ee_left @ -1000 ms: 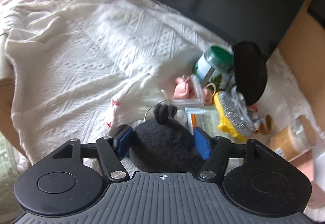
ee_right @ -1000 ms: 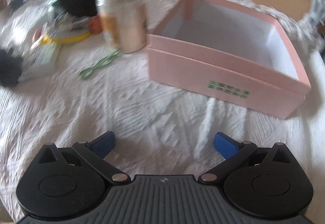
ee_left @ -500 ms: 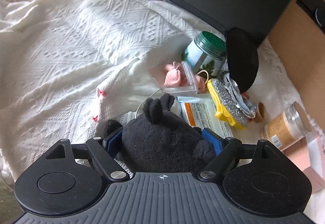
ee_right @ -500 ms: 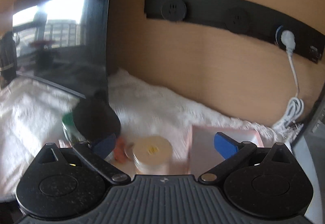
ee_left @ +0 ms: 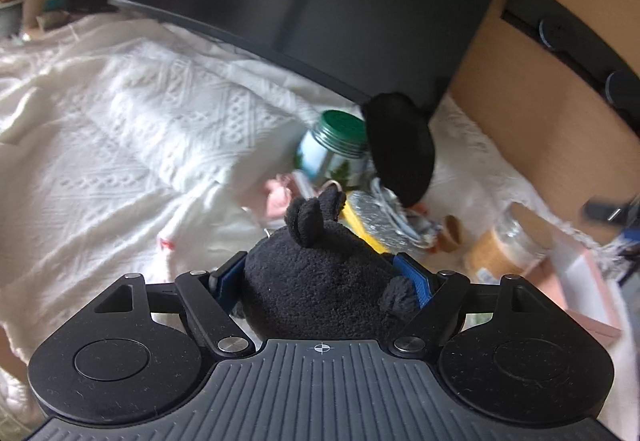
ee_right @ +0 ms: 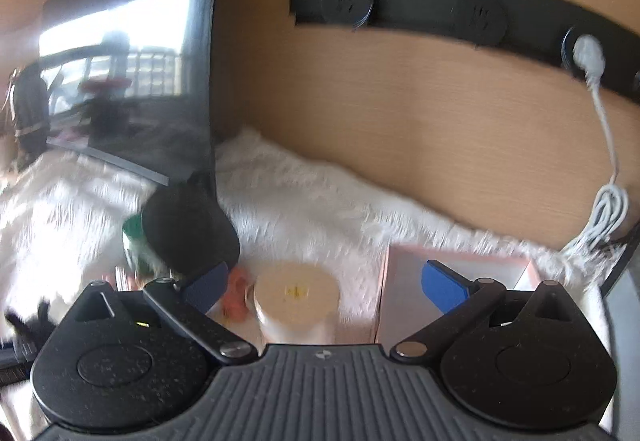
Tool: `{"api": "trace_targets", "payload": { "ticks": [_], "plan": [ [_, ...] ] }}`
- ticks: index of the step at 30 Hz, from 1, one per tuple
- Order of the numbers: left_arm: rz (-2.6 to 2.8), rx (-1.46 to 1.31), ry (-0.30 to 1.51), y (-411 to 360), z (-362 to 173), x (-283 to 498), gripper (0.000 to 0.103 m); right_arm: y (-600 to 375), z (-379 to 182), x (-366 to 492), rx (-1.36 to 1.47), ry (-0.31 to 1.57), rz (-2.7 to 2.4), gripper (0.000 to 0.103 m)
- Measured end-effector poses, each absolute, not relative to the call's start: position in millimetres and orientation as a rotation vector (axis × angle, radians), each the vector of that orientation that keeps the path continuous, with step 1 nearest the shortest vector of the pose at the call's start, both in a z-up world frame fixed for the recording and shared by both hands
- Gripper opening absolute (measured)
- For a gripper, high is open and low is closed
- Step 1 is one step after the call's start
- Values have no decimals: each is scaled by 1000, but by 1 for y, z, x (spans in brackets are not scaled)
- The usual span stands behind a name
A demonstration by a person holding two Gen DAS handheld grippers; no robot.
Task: Organize soft objects
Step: 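Grasp the black plush toy with the left tool while the right tool moves toward the white cloth, then grasp the white cloth with the right tool while the left tool holds the plush toy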
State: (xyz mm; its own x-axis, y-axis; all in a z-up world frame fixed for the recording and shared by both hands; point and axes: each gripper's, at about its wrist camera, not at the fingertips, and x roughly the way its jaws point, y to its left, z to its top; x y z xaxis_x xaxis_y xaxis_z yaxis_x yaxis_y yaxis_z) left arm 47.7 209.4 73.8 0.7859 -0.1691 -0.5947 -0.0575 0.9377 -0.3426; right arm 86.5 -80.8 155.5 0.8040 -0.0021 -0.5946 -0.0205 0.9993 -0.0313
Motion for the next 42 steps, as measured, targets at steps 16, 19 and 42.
{"api": "trace_targets", "payload": {
  "ticks": [16,19,42],
  "plan": [
    [260,-541,554,334,84,-14,83,95,99,78,-336,688,631,86],
    [259,-563,560,339,76,-19,82,139,87,90,-371,680,689,86],
    [128,-560,643,320,77,24,83,118,139,128,-188,833,701,7]
  ]
}}
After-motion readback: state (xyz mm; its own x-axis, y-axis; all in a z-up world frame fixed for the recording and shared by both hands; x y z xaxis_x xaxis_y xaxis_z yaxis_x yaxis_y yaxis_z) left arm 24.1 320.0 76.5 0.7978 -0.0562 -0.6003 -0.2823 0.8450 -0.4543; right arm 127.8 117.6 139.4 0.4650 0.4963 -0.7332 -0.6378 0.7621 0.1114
